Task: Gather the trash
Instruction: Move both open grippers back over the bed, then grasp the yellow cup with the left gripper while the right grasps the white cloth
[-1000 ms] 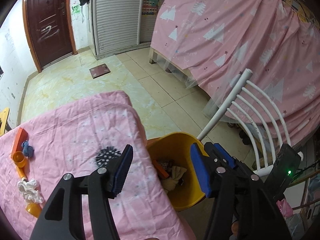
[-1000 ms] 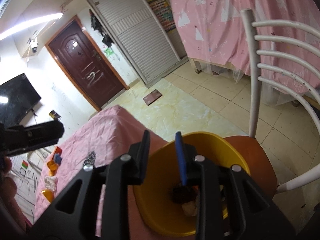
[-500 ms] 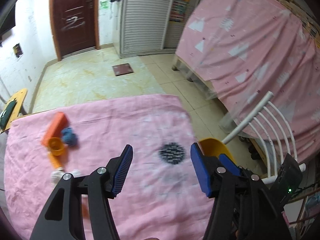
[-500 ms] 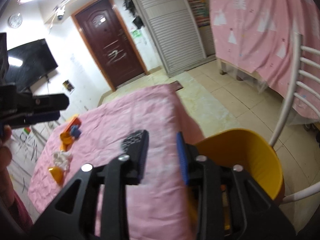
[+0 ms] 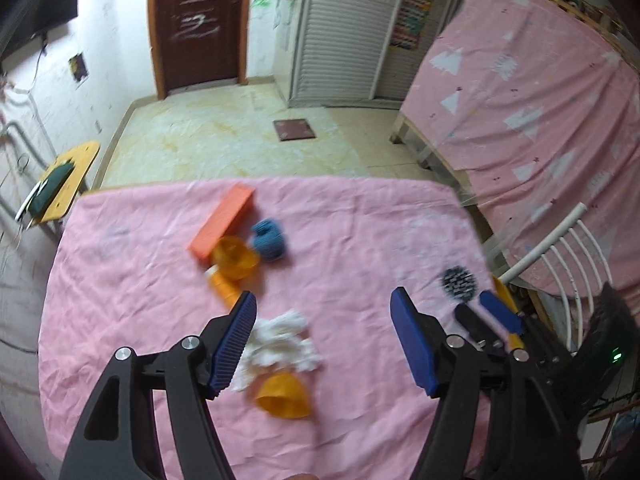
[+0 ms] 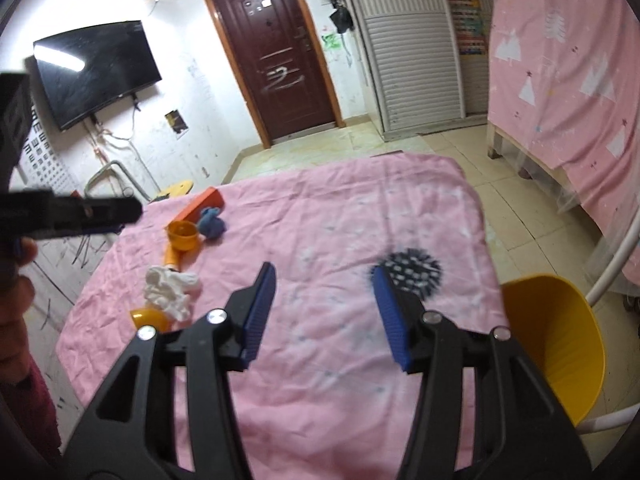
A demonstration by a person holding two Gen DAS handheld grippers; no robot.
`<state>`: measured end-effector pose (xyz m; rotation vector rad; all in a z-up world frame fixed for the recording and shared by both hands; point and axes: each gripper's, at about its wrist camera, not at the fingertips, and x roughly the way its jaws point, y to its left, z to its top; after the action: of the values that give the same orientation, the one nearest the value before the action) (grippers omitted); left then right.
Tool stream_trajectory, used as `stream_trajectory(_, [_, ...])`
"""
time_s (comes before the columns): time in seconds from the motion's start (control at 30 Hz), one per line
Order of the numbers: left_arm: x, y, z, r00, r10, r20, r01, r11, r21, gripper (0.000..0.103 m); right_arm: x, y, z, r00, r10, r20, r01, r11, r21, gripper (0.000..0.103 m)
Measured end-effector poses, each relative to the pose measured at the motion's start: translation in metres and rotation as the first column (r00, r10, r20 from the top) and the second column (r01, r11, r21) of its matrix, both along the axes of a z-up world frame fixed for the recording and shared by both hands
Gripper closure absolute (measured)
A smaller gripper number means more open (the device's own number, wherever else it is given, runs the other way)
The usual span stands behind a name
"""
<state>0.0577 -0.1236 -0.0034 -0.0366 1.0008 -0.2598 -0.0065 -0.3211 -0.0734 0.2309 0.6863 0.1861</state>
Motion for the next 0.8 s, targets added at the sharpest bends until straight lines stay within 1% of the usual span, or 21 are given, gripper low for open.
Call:
stream_trajectory(0.13, [-0.002,0.026,-0.014,0.999,0.03,-0.037,-0.031,0.999,-0.014,0.04,0.005,0.017,-0.002,0.999,0.03,-0.013,-0.03,0.999,-0.021,0.054])
stream_trajectory(0.27, [-0.011,0.042,-0.029,0.997,0.023,-0.07,-0.025,0.999,-0.03,0.04,0.013,0.032,-0.002,0.998,0.049,-0.026,-0.049,0.998,-0.031,0.054])
stream_trajectory(0.37, [-0.021,0.049,-0.043,0.997,-0.004,-0.083,0.0,0.999,-0.047,0.04,0.017,0.042,-0.001,0.998,0.066,-0.026,-0.067,0.997,-0.038,0.054])
stream_trajectory(0.43, [-0.027,0.05,-0.054,0.994,-0.043,-0.097,0.036,0.997,-0.07,0.04,0.021,0.049,-0.001,0.997,0.075,-0.032,-0.076,0.996,-0.043,0.054])
stream_trajectory(0.57, [-0.035,0.046,-0.064,0.991,-0.099,-0.094,0.091,0.992,-0.089,0.04,0.026,0.061,0.0,0.995,0.089,-0.038,-0.091,0.994,-0.053,0.054])
stream_trajectory(0.67, [-0.039,0.039,-0.069,0.989,-0.121,-0.085,0.115,0.991,-0.067,0.04,0.028,0.069,0.001,0.994,0.097,-0.04,-0.1,0.993,-0.061,0.054])
stream_trajectory(0.73, [-0.039,0.033,-0.077,0.988,-0.128,-0.084,0.126,0.991,-0.036,0.04,0.028,0.075,0.001,0.994,0.103,-0.044,-0.106,0.992,-0.064,0.054])
stream_trajectory(0.8, [-0.038,0.03,-0.084,0.987,-0.133,-0.089,0.132,0.991,-0.018,0.044,0.03,0.08,0.001,0.993,0.11,-0.049,-0.113,0.991,-0.065,0.054])
